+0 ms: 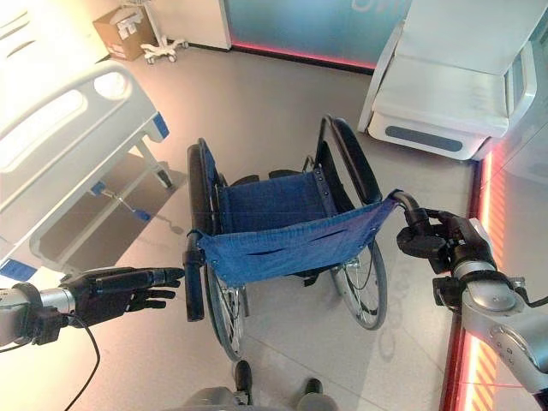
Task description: Push the wheelchair next to the bed
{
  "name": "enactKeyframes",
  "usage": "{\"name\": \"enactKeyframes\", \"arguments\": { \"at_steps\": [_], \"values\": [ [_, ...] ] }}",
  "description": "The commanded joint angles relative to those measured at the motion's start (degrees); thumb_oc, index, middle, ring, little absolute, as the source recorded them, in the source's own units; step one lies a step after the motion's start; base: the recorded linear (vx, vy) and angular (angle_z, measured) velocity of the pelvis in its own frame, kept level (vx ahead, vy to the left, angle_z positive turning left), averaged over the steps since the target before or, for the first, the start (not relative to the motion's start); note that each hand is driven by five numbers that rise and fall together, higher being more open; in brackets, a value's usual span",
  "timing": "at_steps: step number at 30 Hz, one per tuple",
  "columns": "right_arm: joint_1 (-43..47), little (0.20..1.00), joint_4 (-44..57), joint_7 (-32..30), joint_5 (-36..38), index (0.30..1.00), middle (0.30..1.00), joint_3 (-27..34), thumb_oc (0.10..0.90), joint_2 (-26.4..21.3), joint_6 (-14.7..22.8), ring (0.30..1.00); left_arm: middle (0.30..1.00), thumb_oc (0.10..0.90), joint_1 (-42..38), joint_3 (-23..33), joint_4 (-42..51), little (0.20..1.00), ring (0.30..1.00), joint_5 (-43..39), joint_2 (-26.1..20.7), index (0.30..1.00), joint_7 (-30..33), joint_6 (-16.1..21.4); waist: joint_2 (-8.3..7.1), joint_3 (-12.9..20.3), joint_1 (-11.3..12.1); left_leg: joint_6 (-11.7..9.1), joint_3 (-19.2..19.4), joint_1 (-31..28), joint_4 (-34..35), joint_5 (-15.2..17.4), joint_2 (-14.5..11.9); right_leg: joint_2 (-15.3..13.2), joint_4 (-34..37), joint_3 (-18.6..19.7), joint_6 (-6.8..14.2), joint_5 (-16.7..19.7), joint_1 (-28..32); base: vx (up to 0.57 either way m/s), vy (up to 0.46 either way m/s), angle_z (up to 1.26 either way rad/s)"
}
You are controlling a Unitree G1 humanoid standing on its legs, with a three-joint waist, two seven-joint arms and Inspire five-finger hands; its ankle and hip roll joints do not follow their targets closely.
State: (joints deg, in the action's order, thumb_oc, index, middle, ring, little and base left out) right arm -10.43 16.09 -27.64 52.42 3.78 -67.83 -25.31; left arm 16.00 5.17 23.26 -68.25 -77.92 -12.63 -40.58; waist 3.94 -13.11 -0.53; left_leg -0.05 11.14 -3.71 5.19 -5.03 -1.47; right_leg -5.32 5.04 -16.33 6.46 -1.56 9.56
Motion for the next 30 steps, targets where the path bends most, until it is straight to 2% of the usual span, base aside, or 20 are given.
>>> {"name": "enactKeyframes", "arguments": {
  "at_steps": [1, 4, 6, 11, 15, 16, 18, 20, 25, 30],
  "values": [
    [1.33, 0.300, 4.06, 0.17, 4.69, 0.300, 0.300, -0.04, 0.400, -0.94, 7.41, 0.300, 0.900, 0.800, 2.39, 8.37, 0.69, 0.900, 0.900, -0.32, -1.37, 0.900, -5.77, 1.77, -0.42, 2.12, 0.53, -3.96, 2.73, -2.97, -0.19, 3.13, -2.51, -1.62, -0.04, -1.08, 2.21, 4.26, -2.90, -0.02, -0.034, 0.01],
    [1.62, 0.300, 4.13, 0.23, 4.49, 0.300, 0.300, -0.71, 0.400, -0.79, 7.81, 0.300, 0.900, 0.800, 2.00, 6.84, 1.76, 0.900, 0.900, -2.11, -1.41, 0.900, -7.80, -0.72, -0.43, 2.08, 0.50, -4.10, 2.87, -3.09, -0.19, 3.09, -2.68, -1.54, -0.04, -1.33, 2.22, 4.22, -2.76, -0.01, -0.036, 0.01],
    [2.65, 0.300, 4.69, -0.84, 4.61, 0.300, 0.300, -2.30, 0.400, -0.94, 7.93, 0.300, 0.900, 0.800, 0.69, 4.03, 2.64, 0.900, 0.900, -5.11, -1.76, 0.900, -6.05, -2.02, -0.49, 2.08, 0.31, -4.21, 2.82, -3.18, -0.19, 3.04, -2.76, -1.47, -0.04, -1.35, 2.26, 4.20, -2.70, 0.00, -0.017, 0.01],
    [3.78, 0.300, 4.34, -2.03, 4.31, 0.300, 0.300, -4.45, 0.400, -0.62, 8.62, 0.300, 0.900, 0.800, -2.52, -1.03, 2.51, 0.900, 0.900, -8.90, -0.84, 0.900, -3.02, -1.36, -0.57, 1.95, 0.10, -4.34, 2.87, -3.18, -0.19, 3.05, -2.90, -1.35, -0.04, -1.38, 2.37, 4.23, -2.82, 0.00, -0.013, 0.00],
    [3.97, 0.300, 3.98, -2.55, 3.80, 0.300, 0.300, -5.40, 0.400, 0.04, 8.88, 0.300, 0.900, 0.800, -3.83, -3.03, 2.57, 0.900, 0.900, -9.64, -0.24, 0.900, -0.89, -1.18, -0.62, 2.01, -0.06, -4.38, 2.86, -3.18, -0.19, 2.96, -2.97, -1.28, -0.04, -1.11, 2.37, 4.30, -2.91, 0.00, 0.000, 0.00],
    [4.25, 0.300, 3.76, -2.80, 3.36, 0.300, 0.300, -5.97, 0.400, 0.46, 9.02, 0.300, 0.900, 0.800, -4.98, -4.13, 2.39, 0.900, 0.900, -11.06, 0.49, 0.900, 1.99, -1.09, -0.70, 1.90, -0.26, -4.31, 2.88, -3.19, -0.19, 3.00, -2.93, -1.24, -0.04, -0.95, 2.31, 4.28, -2.95, 0.00, 0.000, 0.00],
    [4.69, 0.300, 3.46, -2.86, 3.34, 0.300, 0.300, -6.30, 0.400, 0.48, 9.03, 0.300, 0.900, 0.800, -6.33, -5.52, 2.06, 0.900, 0.900, -12.63, 0.96, 0.900, 3.45, -1.10, -0.71, 1.90, -0.38, -4.25, 2.90, -3.13, -0.19, 3.02, -2.89, -1.22, -0.04, -0.76, 2.32, 4.29, -3.06, 0.00, 0.000, 0.00],
    [5.44, 0.300, 3.07, -3.09, 3.03, 0.300, 0.300, -7.05, 0.400, 0.88, 8.86, 0.300, 0.900, 0.800, -8.55, -7.85, 1.66, 0.900, 0.900, -12.79, 1.81, 0.900, 4.05, -0.48, -0.74, 1.97, -0.59, -4.21, 2.95, -3.12, -0.19, 3.07, -2.83, -1.15, -0.04, -0.49, 2.31, 4.29, -3.15, 0.00, 0.000, 0.00],
    [6.43, 0.300, 1.71, -2.78, 1.90, 0.300, 0.300, -8.19, 0.400, 2.25, 8.89, 0.300, 0.900, 0.800, -13.26, -11.13, 0.82, 0.900, 0.900, -8.23, 3.85, 0.900, 10.26, 5.33, -0.89, 1.97, -0.92, -4.01, 3.04, -3.30, -0.19, 3.20, -2.72, -0.95, -0.04, 0.19, 2.20, 4.29, -3.16, 0.00, 0.000, 0.00],
    [7.20, 0.300, 0.94, -2.25, 1.27, 0.300, 0.300, -8.75, 0.400, 3.28, 8.25, 0.300, 0.900, 0.800, -16.27, -11.86, -1.32, 0.900, 0.900, -9.15, 6.19, 0.900, 17.12, 4.95, -1.10, 2.08, -1.20, -3.90, 3.17, -3.25, -0.19, 3.17, -2.65, -0.87, -0.04, 0.62, 2.12, 4.29, -3.32, 0.00, 0.000, 0.00]
  ]
}}
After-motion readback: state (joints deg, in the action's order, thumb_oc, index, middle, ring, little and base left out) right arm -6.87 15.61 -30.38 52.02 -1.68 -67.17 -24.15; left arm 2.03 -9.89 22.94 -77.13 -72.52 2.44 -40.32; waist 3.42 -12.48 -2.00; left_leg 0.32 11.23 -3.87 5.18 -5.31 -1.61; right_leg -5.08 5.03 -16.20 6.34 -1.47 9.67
